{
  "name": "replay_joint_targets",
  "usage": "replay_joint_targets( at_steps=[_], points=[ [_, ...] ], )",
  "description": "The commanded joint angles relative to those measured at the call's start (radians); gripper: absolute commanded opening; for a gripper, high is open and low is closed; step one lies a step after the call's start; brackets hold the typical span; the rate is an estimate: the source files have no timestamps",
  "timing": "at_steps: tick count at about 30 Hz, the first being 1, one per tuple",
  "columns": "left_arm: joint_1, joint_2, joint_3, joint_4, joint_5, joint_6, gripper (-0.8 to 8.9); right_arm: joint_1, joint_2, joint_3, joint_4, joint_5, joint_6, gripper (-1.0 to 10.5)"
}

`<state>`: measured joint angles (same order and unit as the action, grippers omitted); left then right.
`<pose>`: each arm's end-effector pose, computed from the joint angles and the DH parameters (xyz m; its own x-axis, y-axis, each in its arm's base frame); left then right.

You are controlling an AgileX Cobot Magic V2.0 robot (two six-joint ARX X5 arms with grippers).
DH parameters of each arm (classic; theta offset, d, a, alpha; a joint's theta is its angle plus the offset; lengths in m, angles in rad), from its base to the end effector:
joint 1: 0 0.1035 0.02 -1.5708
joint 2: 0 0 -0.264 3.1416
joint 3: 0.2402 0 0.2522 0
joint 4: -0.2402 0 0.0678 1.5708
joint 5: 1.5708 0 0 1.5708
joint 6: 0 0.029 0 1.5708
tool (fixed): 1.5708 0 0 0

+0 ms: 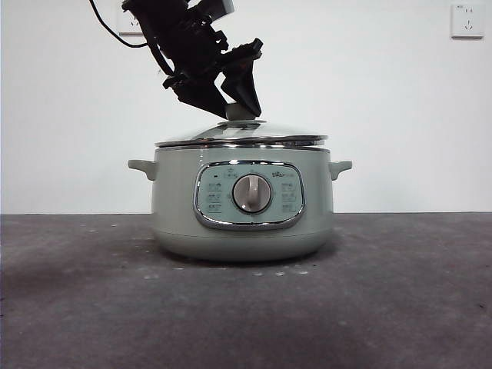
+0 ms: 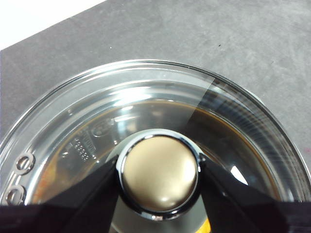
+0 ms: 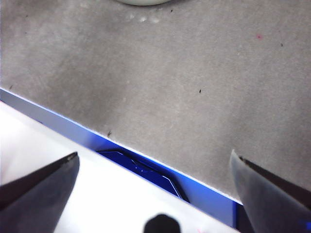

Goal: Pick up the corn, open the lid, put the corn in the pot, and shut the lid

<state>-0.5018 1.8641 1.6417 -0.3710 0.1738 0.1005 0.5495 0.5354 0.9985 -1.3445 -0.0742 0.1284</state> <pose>0.3732 -0.2104 0.3068 0.6327 -0.5444 -0.5508 0.6456 0.7636 -0.0130 0.0388 0.0263 0.3267 0.5022 0.3945 -0.7695 -0.4722 0.8706 0.1382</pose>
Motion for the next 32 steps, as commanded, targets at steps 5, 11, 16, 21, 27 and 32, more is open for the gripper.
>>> replay_joint_targets(
  at_steps=[5,11,16,21,27,32],
  points=[
    [-0.004,0.024,0.018,0.015,0.009,-0.003,-0.08,0.001,-0.003,-0.009,0.012,0.009,0.01,5.3],
    [-0.011,0.033,0.018,-0.017,0.008,-0.002,-0.08,0.001,-0.003,-0.009,0.012,0.03,0.01,5.3],
    [-0.01,0.033,0.018,-0.051,0.008,-0.003,-0.08,0.001,-0.003,-0.009,0.013,0.03,0.008,5.3],
    [-0.01,0.033,0.018,-0.085,-0.024,-0.002,-0.08,0.001,-0.003,-0.009,0.013,0.03,0.008,5.3],
    [-0.01,0.033,0.018,-0.08,-0.016,-0.003,0.16,0.001,-0.003,-0.009,0.013,0.031,0.005,5.3],
    [-0.01,0.032,0.018,-0.075,-0.01,-0.003,4.08,0.001,-0.003,-0.009,0.014,0.031,0.003,5.3]
  ],
)
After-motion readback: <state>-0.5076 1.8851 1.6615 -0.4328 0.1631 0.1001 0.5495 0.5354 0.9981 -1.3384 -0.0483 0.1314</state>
